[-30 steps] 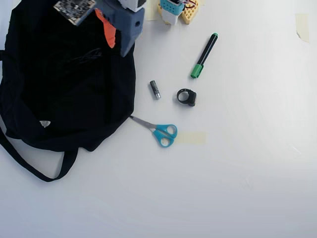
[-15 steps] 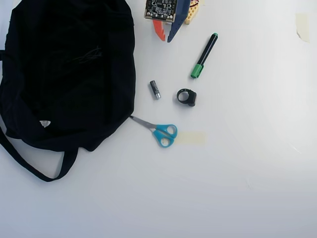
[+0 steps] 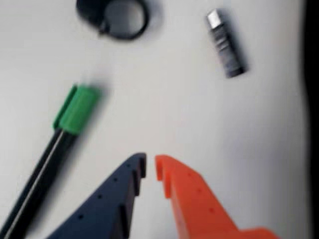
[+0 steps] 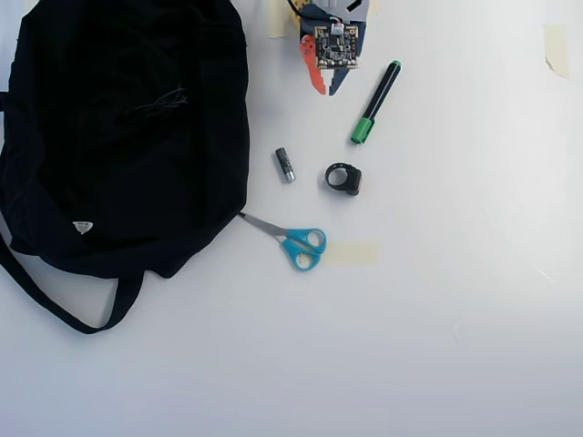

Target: Put the cable into the black bag

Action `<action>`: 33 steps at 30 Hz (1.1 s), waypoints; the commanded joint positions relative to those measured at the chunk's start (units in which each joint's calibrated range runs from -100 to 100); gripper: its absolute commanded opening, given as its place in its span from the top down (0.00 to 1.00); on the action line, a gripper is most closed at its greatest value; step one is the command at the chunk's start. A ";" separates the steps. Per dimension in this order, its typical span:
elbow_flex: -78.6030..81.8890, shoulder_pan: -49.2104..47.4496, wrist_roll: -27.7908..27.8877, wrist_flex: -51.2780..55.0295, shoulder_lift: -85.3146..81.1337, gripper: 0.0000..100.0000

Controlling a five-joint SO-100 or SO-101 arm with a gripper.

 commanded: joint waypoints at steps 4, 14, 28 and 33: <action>23.47 -4.62 0.37 -9.39 -13.63 0.98; 34.16 -5.44 0.32 -7.33 -27.65 0.98; 33.81 -5.44 -0.05 2.41 -35.87 0.98; 33.81 -5.44 -0.05 2.41 -35.87 0.98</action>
